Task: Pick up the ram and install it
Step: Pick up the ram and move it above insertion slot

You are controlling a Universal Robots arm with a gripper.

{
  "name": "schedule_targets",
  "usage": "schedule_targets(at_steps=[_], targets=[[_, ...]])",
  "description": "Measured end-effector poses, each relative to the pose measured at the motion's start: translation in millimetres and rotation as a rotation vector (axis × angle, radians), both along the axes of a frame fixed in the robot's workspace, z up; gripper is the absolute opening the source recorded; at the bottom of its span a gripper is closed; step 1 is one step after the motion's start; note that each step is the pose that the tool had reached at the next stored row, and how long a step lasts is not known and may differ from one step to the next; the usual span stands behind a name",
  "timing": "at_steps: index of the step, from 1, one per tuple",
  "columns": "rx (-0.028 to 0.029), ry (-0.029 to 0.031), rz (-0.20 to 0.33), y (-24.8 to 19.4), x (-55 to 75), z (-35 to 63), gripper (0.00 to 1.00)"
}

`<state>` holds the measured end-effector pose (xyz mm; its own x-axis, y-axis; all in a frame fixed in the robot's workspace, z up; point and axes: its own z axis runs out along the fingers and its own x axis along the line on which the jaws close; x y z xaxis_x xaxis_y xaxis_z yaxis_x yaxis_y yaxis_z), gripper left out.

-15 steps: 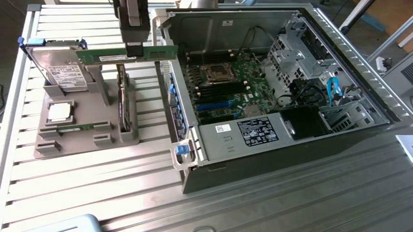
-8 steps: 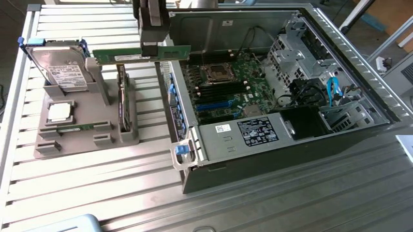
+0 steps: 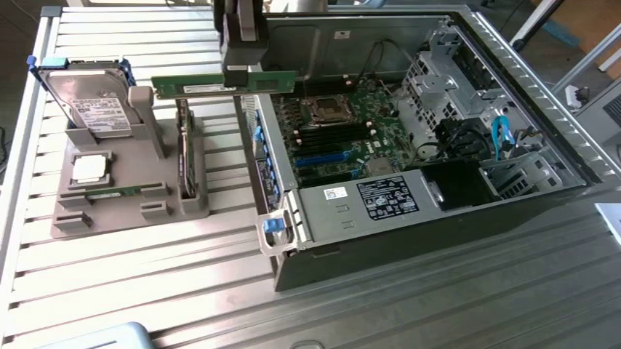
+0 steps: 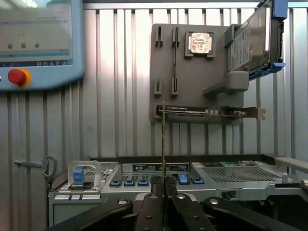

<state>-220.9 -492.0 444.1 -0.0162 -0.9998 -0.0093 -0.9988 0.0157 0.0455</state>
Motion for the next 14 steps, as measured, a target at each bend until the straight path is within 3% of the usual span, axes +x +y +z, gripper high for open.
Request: schedule_targets(at_steps=[6,14], targets=[[0.0000,-0.0001,0.000,0.0,24.1,-0.7,0.13],[-0.0001,0.0000,0.000,0.0,79.7,-2.4,0.13]])
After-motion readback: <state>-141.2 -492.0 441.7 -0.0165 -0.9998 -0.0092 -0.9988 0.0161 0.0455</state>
